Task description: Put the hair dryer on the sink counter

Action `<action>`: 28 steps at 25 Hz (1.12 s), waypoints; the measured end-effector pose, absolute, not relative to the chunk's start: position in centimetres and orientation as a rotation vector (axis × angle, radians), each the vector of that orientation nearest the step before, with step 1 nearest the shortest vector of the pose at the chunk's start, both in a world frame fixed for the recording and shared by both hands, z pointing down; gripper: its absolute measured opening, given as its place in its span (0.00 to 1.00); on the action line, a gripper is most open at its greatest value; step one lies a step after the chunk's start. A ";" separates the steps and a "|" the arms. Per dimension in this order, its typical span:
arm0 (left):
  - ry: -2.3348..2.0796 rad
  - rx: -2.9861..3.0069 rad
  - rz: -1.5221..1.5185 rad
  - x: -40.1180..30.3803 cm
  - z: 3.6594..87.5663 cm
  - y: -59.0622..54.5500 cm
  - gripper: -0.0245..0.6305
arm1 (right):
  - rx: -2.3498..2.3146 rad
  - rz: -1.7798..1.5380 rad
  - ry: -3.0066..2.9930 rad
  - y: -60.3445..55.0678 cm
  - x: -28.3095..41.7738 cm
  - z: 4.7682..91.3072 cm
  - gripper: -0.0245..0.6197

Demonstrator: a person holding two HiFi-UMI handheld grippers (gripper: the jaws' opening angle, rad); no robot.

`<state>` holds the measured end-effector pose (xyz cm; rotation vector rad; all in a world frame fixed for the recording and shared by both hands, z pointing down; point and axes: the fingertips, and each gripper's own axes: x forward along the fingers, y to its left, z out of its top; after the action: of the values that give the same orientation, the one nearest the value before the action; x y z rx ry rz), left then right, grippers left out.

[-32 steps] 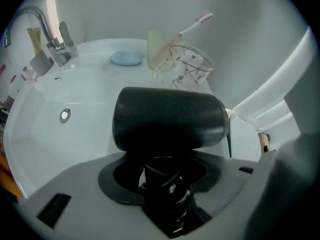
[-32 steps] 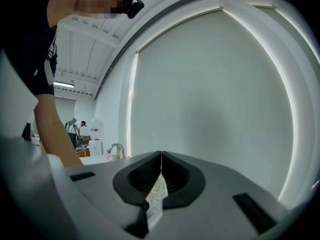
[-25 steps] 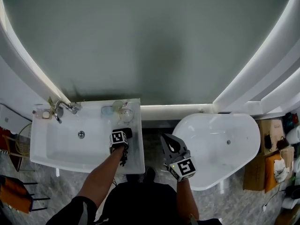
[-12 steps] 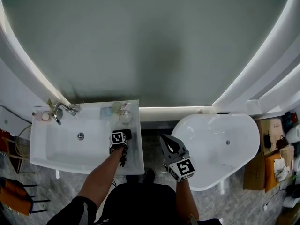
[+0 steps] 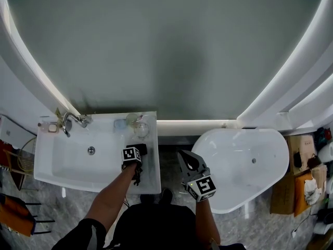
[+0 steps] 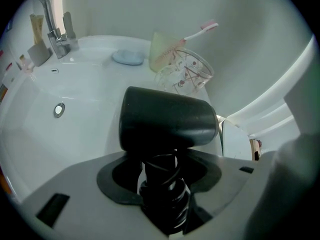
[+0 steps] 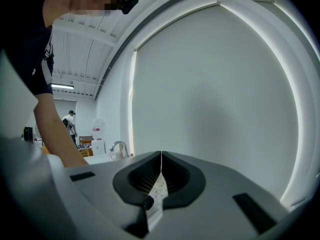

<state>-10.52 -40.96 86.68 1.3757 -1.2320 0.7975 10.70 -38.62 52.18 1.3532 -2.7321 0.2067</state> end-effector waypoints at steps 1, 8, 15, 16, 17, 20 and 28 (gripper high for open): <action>-1.227 1.374 0.790 -10.5 86.7 -40.9 0.38 | 1.352 0.207 -2.731 -38.6 10.6 52.2 0.08; -1.198 1.389 0.759 -10.5 86.0 -40.7 0.42 | 1.326 0.209 -2.755 -38.5 9.8 51.8 0.08; -1.209 1.462 0.578 -11.3 83.6 -40.6 0.45 | 1.303 0.218 -2.762 -38.8 8.8 52.1 0.08; -1.232 1.473 0.528 -11.8 82.9 -40.6 0.45 | 1.300 0.219 -2.763 -38.8 8.5 52.1 0.08; -1.257 1.490 0.479 -12.3 82.1 -40.7 0.45 | 1.295 0.217 -2.766 -38.9 8.3 52.1 0.08; -1.343 1.575 0.345 -14.2 78.7 -41.1 0.45 | 1.282 0.205 -2.776 -39.1 7.7 51.8 0.08; -1.651 2.035 0.179 -17.8 65.1 -39.7 0.45 | 1.296 0.174 -2.807 -39.5 6.8 50.8 0.08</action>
<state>-17.83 -39.71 65.11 2.0351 -1.6508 0.1790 6.82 -39.47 50.85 1.2957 -2.8066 0.1741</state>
